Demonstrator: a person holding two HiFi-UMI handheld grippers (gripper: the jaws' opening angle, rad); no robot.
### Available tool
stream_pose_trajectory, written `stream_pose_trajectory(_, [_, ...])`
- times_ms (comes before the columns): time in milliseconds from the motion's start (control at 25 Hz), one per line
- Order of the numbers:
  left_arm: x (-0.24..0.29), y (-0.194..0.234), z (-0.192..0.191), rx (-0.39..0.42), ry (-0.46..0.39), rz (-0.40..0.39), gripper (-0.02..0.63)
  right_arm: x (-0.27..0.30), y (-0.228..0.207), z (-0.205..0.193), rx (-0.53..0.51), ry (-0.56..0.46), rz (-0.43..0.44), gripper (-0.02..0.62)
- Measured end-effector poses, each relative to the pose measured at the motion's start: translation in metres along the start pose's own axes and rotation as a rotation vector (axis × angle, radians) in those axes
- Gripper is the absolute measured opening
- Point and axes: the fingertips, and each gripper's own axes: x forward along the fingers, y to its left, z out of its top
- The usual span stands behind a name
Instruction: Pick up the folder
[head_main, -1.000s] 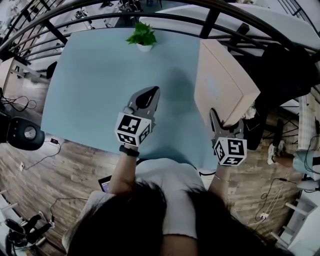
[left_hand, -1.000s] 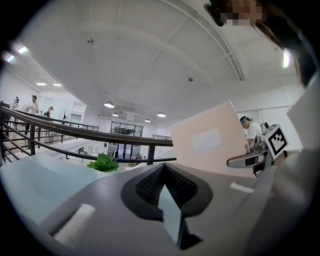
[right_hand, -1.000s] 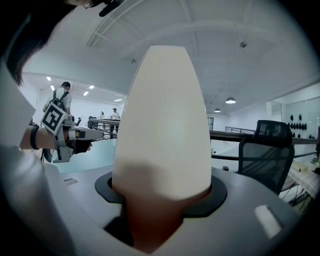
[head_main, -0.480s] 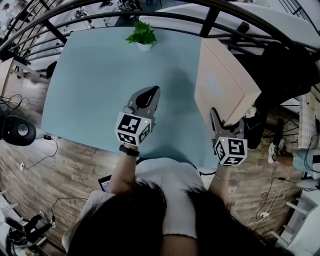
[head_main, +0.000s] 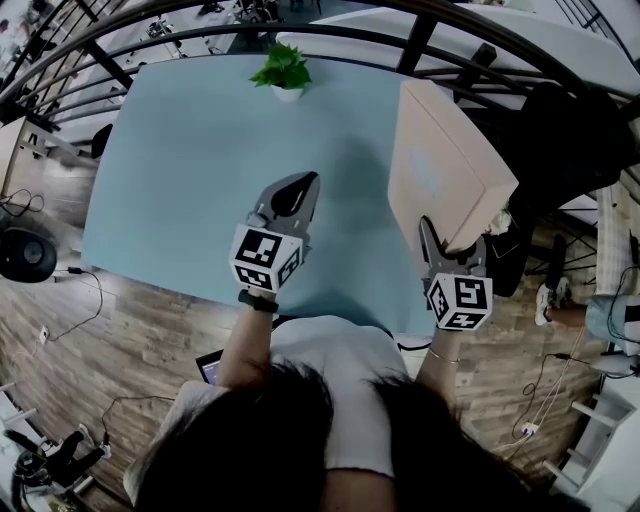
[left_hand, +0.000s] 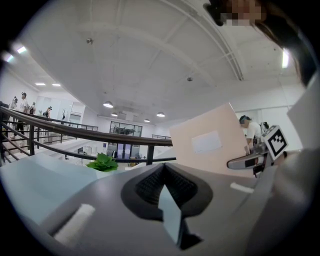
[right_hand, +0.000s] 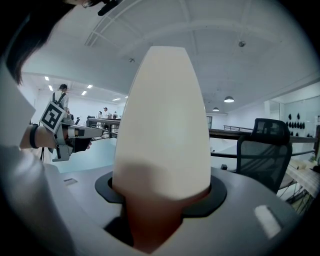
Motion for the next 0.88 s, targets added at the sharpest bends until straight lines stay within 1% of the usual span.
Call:
stream_pose_trajectory(600, [-0.007, 0.001, 0.005, 0.007, -0.015, 0.005, 0.058, -0.006, 0.001, 0.003, -0.001, -0.012, -0.010, 0.275])
stream_pose_trajectory(880, [-0.019, -0.002, 0.007, -0.010, -0.030, 0.017, 0.058, -0.013, 0.000, 0.003, -0.021, 0.002, -0.012, 0.275])
